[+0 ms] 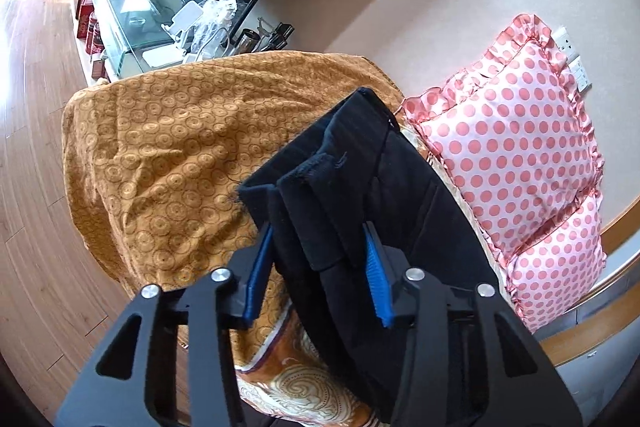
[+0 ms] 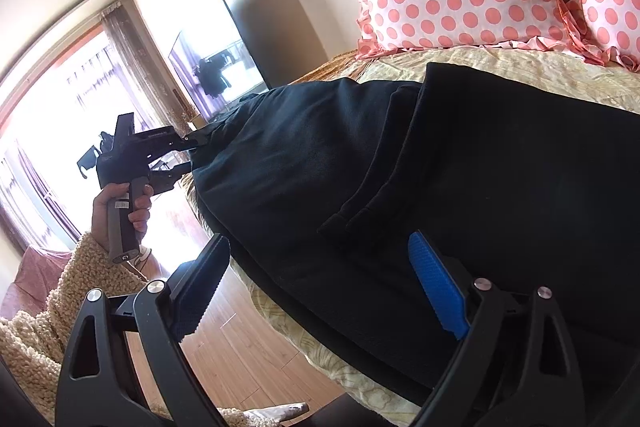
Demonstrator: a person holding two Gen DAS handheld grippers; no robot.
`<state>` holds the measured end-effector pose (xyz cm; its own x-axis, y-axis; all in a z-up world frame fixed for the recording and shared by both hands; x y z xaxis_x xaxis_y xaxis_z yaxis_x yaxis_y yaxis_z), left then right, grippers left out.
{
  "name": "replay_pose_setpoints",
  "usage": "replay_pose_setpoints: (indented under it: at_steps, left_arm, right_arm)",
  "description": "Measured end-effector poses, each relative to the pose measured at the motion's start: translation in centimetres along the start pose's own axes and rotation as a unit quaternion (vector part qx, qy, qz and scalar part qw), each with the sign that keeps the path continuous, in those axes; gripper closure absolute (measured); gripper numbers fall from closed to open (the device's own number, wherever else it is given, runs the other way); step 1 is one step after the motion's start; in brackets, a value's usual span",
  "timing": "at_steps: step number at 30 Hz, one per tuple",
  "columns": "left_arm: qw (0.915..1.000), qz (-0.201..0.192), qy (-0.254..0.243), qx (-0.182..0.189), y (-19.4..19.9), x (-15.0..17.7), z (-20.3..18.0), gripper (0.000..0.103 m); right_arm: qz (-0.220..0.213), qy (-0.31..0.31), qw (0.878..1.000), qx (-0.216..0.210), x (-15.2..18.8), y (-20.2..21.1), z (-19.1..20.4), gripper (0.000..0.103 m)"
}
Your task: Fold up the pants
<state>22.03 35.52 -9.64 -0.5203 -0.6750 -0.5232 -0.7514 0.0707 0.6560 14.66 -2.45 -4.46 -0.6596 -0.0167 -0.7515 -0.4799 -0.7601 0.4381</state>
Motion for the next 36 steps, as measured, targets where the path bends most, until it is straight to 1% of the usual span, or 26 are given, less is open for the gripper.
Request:
replay_pose_setpoints:
  at_steps: [3, 7, 10, 16, 18, 21, 23, 27, 32, 34, 36]
  left_arm:
    - [0.9998, -0.008, -0.008, -0.015, 0.2, 0.1, -0.1, 0.072]
    - [0.9989, -0.038, -0.024, -0.011, 1.4, -0.1, -1.3, 0.076]
    - [0.9973, -0.059, -0.045, 0.0, 2.5, -0.5, -2.9, 0.077]
    - [0.9927, -0.082, -0.088, 0.012, 4.4, -0.8, -6.7, 0.078]
    - [0.9905, -0.089, -0.102, 0.021, 5.1, -0.7, -8.3, 0.078]
    - [0.9847, -0.103, -0.138, 0.03, 6.1, -0.3, -11.3, 0.078]
    - [0.9794, -0.111, -0.165, 0.035, 6.7, 0.3, -13.6, 0.079]
    - [0.97, -0.124, -0.201, 0.058, 7.9, 1.6, -17.8, 0.079]
    - [0.9546, -0.137, -0.244, 0.101, 9.9, 3.7, -23.9, 0.079]
    - [0.9481, -0.135, -0.262, 0.119, 10.5, 4.8, -26.3, 0.079]
    - [0.9395, -0.132, -0.283, 0.141, 11.2, 6.3, -28.7, 0.079]
  right_arm:
    - [-0.001, -0.001, 1.0, -0.001, 0.0, 0.2, 0.0, 0.01]
    - [-0.006, 0.002, 1.0, 0.002, 0.1, 0.7, -0.3, 0.01]
    - [-0.013, -0.003, 1.0, 0.004, 0.1, 1.3, -0.7, 0.01]
    - [-0.033, -0.022, 0.999, 0.004, 0.0, 3.0, -1.7, 0.01]
    - [-0.041, -0.026, 0.999, 0.006, 0.0, 3.7, -2.2, 0.01]
    - [-0.056, -0.039, 0.998, 0.009, 0.0, 5.0, -3.2, 0.01]
    - [-0.065, -0.048, 0.997, 0.007, 0.0, 5.6, -3.8, 0.01]
    - [-0.087, -0.06, 0.994, 0.015, -0.1, 7.6, -5.1, 0.01]
    - [-0.115, -0.087, 0.989, 0.022, -0.1, 10.2, -7.3, 0.01]
    - [-0.127, -0.096, 0.987, 0.026, 0.0, 11.2, -8.1, 0.01]
    - [-0.14, -0.102, 0.984, 0.032, 0.0, 12.4, -9.0, 0.01]
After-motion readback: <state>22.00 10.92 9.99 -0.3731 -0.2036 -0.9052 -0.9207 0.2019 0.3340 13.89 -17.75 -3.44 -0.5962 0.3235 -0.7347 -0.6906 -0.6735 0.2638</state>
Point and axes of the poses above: each gripper's, at about its wrist camera, not at the fingertips, and y roughly against the way its jaws point, z to its left, x to its underside, the point moved 7 cm from there along -y, roughly the way its jaws point, and after that the axes turned 5 degrees about -x, right-handed, at the moved point
